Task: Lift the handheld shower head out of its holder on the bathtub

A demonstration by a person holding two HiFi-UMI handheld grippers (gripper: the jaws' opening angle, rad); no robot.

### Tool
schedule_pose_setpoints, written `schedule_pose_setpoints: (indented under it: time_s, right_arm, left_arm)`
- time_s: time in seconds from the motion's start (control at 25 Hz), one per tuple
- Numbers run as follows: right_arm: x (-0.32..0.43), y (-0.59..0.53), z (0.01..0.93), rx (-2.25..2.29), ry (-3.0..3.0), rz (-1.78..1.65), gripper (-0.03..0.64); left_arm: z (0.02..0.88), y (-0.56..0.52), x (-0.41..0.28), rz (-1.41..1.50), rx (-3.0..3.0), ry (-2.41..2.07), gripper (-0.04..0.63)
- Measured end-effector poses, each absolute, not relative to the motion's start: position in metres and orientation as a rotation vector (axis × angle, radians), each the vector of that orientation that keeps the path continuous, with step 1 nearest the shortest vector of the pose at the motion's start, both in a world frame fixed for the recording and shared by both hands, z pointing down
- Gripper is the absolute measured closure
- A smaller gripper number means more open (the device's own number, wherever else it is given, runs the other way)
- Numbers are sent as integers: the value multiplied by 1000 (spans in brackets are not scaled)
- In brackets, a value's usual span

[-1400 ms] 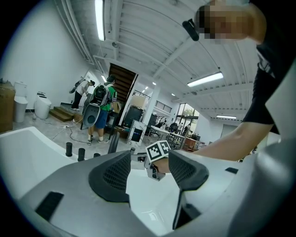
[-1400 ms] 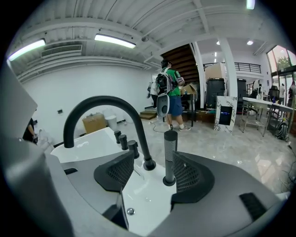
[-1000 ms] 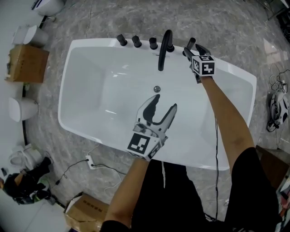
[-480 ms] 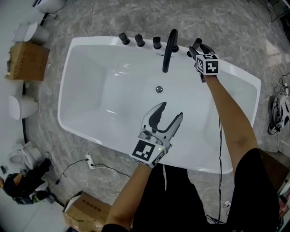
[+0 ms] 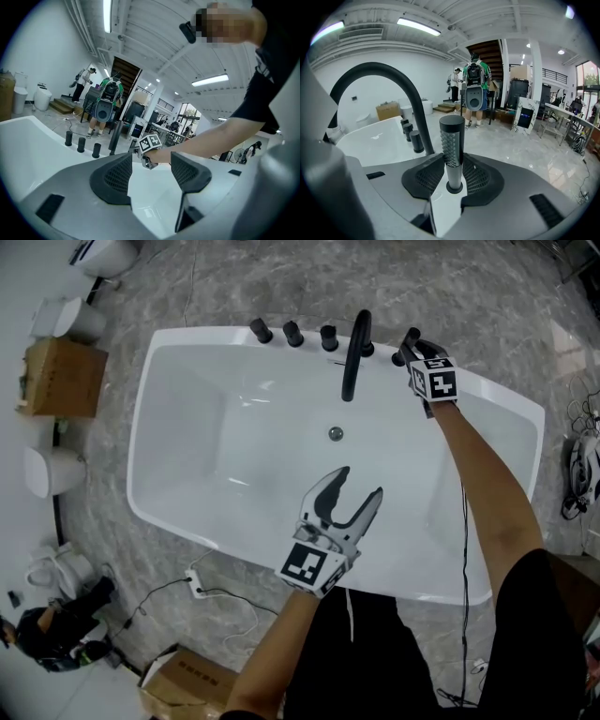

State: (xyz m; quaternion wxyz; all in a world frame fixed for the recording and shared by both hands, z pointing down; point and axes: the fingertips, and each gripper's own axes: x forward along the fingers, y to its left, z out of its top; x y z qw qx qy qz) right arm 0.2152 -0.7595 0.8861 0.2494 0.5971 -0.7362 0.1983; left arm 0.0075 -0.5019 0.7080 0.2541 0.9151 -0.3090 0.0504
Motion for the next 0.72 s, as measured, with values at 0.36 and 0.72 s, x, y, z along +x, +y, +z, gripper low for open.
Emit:
schedule_pose_setpoints:
  time_s: [0.36, 0.72]
  right_arm:
    - [209, -758, 859, 1608, -2032, 509, 506]
    - [212, -741, 801, 1656, -2024, 518, 508]
  left_arm:
    - [707, -496, 1, 130, 2500, -839, 357]
    - [656, -498, -11, 123, 2524, -877, 357]
